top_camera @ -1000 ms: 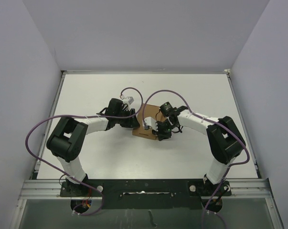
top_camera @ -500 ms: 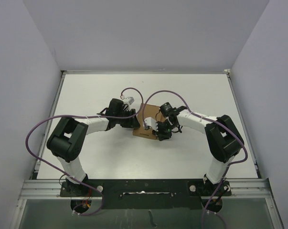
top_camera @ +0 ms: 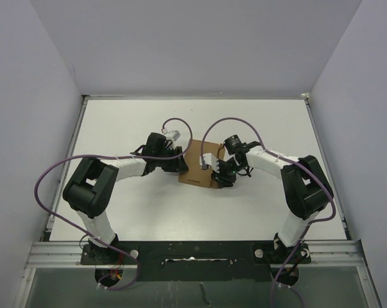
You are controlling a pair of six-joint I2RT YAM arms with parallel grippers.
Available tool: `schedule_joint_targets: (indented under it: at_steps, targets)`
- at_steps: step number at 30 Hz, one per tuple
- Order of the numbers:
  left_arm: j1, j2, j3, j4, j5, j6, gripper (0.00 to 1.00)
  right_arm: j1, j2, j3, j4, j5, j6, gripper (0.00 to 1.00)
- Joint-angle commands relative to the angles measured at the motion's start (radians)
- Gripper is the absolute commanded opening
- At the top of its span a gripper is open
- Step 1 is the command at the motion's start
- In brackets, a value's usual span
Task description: Fold the paper box
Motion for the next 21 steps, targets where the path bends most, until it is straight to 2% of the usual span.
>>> schedule_joint_targets:
  at_steps: [1,5,12,17,21]
  targets:
    - [-0.011,-0.037,-0.001,-0.028,-0.004,0.004,0.4,-0.001,-0.059,-0.03,0.026,-0.076,-0.068,0.33]
    - [-0.011,-0.037,-0.001,-0.024,0.0,0.003,0.4,-0.002,-0.085,-0.071,0.052,-0.1,-0.121,0.37]
    - [-0.01,-0.04,-0.002,-0.023,0.004,0.003,0.4,0.007,-0.094,-0.111,0.099,-0.111,-0.149,0.37]
    - [-0.01,-0.038,-0.006,-0.016,0.005,-0.002,0.4,0.03,-0.072,-0.109,0.137,-0.064,-0.122,0.3]
    - [-0.01,-0.038,-0.004,-0.014,0.007,-0.002,0.4,0.034,-0.064,-0.106,0.148,-0.043,-0.106,0.22]
